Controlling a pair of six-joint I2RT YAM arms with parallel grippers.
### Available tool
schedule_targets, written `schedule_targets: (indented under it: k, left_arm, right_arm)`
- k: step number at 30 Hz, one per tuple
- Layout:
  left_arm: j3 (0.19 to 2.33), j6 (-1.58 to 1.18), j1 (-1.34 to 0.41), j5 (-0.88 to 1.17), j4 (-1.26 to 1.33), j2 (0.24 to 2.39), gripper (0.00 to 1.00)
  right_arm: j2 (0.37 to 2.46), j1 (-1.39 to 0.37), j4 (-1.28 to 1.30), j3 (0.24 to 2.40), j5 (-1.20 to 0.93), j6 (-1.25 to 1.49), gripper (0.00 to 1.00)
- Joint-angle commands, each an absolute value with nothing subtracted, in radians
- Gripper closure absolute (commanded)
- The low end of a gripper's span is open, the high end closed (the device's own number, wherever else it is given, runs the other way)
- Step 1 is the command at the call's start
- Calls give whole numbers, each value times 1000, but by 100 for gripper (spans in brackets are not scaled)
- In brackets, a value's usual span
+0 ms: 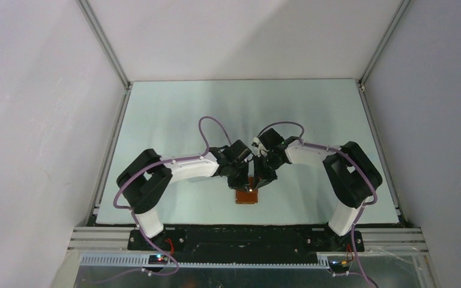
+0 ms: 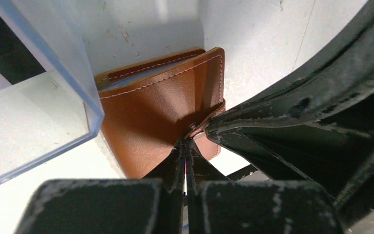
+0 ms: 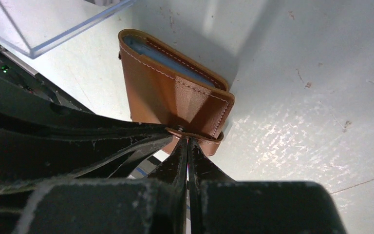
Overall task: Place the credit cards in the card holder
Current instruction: Close the card holder at the center of the board.
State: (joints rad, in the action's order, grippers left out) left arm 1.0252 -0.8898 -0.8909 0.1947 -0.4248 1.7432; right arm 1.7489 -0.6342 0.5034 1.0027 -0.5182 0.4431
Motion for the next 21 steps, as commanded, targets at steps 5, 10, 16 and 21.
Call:
schedule_targets:
  k: [5,10,16,21]
  left_arm:
    - [1057,-880,-892,178,-428,1766,100]
    - [1054,-880,-886,178,-427,1767,100]
    - [1049,-886,-882,176,-427,1773,100]
    - [1052,-895,-874,181,-428,1790,100]
  right_arm:
    - [1784,-661,476,1005,-468,459,100]
    - [1792,-661,455,1003,-458,468,100]
    - [1814,-672,451,1004,-437,469,100]
    - [1839,-686,461,1004,-404,468,100]
